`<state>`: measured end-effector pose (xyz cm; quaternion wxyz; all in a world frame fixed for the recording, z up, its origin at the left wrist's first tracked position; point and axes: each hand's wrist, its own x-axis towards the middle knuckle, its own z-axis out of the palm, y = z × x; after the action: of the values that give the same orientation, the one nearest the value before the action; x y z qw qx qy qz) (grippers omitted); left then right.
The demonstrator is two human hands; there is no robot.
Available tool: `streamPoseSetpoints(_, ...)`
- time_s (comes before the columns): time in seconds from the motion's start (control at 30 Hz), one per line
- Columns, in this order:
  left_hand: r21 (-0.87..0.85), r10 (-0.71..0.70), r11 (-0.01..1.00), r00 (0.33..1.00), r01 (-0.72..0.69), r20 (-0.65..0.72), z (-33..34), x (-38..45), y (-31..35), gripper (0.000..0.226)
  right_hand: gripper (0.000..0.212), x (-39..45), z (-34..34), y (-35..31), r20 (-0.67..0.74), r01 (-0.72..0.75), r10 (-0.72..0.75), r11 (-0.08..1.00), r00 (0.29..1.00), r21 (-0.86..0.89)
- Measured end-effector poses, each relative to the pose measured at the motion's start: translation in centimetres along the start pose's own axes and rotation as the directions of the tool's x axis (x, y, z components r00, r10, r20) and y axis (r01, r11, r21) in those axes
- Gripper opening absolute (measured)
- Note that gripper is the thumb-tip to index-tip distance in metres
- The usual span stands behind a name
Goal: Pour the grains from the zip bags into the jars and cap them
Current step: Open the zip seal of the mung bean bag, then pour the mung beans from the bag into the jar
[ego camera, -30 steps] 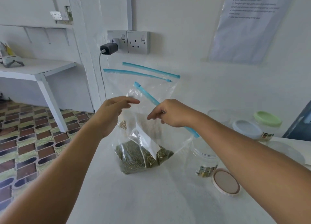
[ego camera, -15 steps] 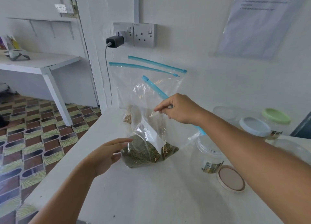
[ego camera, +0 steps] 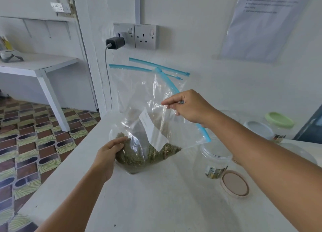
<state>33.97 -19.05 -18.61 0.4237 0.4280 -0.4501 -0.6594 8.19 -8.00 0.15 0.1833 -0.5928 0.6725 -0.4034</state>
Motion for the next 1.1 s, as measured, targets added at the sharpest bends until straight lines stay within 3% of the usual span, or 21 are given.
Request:
streamPoseSetpoints(0.4,-0.193,-0.126,0.971,0.988,0.141,0.089,0.0,-0.4,-0.6,0.031,0.027,-0.4,0.3,0.4,-0.038,-0.008,0.010,0.999,0.999,0.047)
streamPoseSetpoints(0.73,-0.227,0.126,0.966,0.992,-0.122,0.004,0.0,-0.8,5.1,0.020,0.032,-0.9,-3.4,-0.6,-0.103,0.026,-0.007,0.983,0.995,0.184)
streamPoseSetpoints(0.8,-0.190,0.158,0.969,0.987,-0.157,-0.011,0.3,-0.7,7.3,0.020,0.033,-1.2,-4.3,-0.1,-0.139,0.028,0.004,0.974,0.990,0.227)
streamPoseSetpoints(0.93,-0.050,0.268,0.961,0.962,-0.271,-0.049,1.7,-0.7,10.4,0.044,0.032,-1.9,-5.8,0.8,-0.202,0.029,0.035,0.951,0.979,0.306)
streamPoseSetpoints(1.1,0.034,0.342,0.940,0.939,-0.340,-0.045,4.3,-1.2,12.9,0.034,0.030,-3.1,-6.9,1.3,-0.260,0.049,0.059,0.920,0.964,0.389)
